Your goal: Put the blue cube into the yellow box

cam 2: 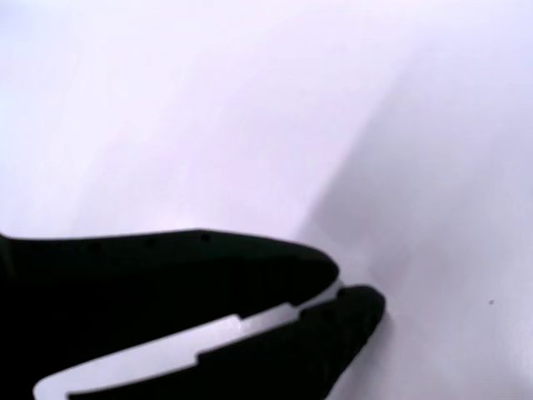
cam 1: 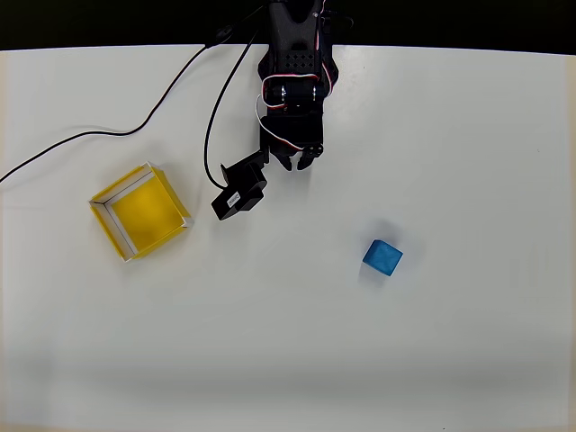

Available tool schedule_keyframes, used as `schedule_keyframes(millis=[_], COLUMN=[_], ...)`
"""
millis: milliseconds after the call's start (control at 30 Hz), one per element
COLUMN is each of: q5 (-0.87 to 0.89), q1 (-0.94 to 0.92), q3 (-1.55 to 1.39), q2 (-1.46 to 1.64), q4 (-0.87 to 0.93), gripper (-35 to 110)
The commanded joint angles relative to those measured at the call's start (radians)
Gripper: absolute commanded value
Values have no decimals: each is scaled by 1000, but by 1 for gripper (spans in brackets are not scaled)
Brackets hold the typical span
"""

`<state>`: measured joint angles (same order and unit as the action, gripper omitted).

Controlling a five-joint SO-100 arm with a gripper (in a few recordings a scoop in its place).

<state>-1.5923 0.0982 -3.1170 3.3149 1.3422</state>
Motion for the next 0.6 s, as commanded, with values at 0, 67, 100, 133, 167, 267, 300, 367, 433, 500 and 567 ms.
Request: schedule_keyframes(millis=[0,67,100,133,167,267,300,367,433,500,567], q5=[-32,-32,-32,-32,-32,-32,-32,-46,-69,-74,-83], q1=[-8,-8,-8,-8,-8,-8,-8,-8,-5,-17,-26], q3=[-28,-28,-28,-28,-28,-28,-28,-28,-28,-14,20], q2=[29,29,29,29,29,29,29,26,3,-64,-183], q4=[18,18,18,18,18,18,18,18,-17,-149,-314], gripper=[0,0,0,0,1,1,1,1,2,4,6])
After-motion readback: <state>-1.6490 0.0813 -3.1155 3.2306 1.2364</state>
